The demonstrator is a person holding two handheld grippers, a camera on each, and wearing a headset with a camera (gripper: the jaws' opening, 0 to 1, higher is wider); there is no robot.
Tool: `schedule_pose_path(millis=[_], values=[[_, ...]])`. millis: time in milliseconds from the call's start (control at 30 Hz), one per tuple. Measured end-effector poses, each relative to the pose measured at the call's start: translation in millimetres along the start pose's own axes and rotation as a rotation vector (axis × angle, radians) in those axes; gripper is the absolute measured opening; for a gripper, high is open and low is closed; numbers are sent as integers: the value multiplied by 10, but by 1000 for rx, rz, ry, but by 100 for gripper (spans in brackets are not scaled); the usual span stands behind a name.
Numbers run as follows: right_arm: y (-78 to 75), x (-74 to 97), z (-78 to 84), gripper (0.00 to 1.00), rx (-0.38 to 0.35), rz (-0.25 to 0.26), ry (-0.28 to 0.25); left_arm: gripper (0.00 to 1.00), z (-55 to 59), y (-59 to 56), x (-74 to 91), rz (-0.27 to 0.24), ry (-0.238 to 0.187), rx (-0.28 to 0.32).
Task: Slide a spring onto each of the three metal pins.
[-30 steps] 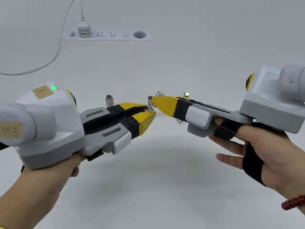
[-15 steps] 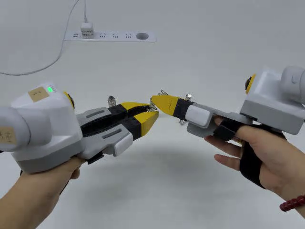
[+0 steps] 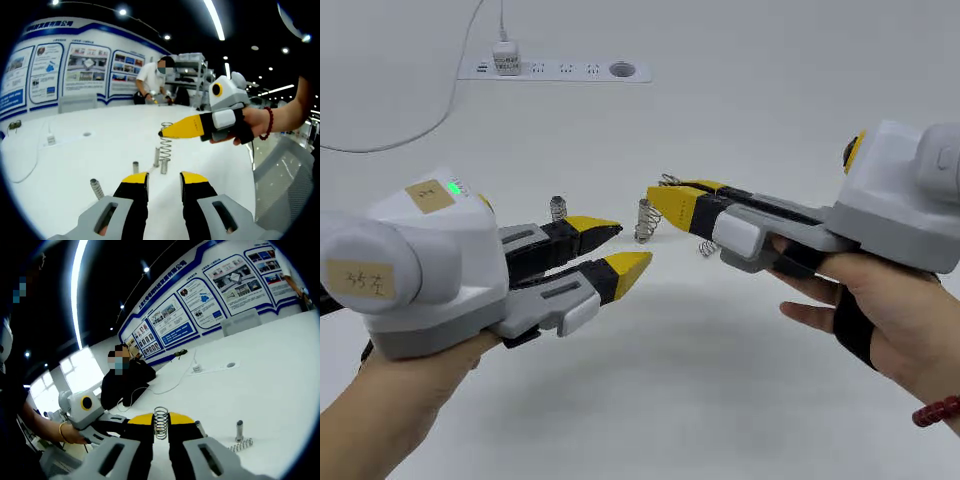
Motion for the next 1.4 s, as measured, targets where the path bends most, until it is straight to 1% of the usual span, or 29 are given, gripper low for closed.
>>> schedule_pose_path(millis=[67,133,167,233,367,400,467,567,633,667,733,900,1000,1167,1267,1367,1400], values=[[-51,-20,-25,11,52,19,6,28,43,7,6,-8,19,-11],[-67,-43,-43,11,82,22,7,31,79,6,12,-14,38,-23],[-102,-61,-58,11,125,37,7,33,99,2,17,-18,47,-38],[-125,-94,-65,11,167,45,15,35,134,-8,26,-21,63,-51],[-159,-169,-56,11,216,51,27,39,161,-5,49,-28,66,-54],[-181,-192,-48,11,245,56,31,41,168,-1,56,-34,67,-53],[-206,-221,-29,11,257,64,39,43,179,-1,67,-36,70,-44],[-248,-281,3,11,275,73,47,46,190,6,99,-42,67,3],[-265,-313,23,11,276,71,48,49,192,11,109,-45,65,9],[-281,-335,49,11,280,74,56,49,196,16,116,-49,66,15],[-306,-363,84,11,293,77,67,52,199,23,126,-54,66,12],[-355,-409,155,11,321,85,87,56,206,60,142,-65,66,28],[-369,-429,192,11,321,82,93,58,206,69,145,-70,65,30],[-376,-462,232,11,344,78,105,61,212,77,149,-73,65,38],[-374,-471,251,11,352,79,110,62,226,76,149,-70,73,43],[-383,-483,296,11,383,82,130,64,229,79,152,-71,73,49],[-382,-487,307,11,380,83,131,65,229,83,155,-73,72,49]])
Point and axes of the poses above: the centre of the closed fingertips' face, and the gripper's own axes: x roughly backward along the fingers, y roughly to its left, z roughly out of its underside, the point moved 4 cm from there along x, roughly backward along the fingers, and after that the axes turned 13 degrees about x, right-handed, at the moved point
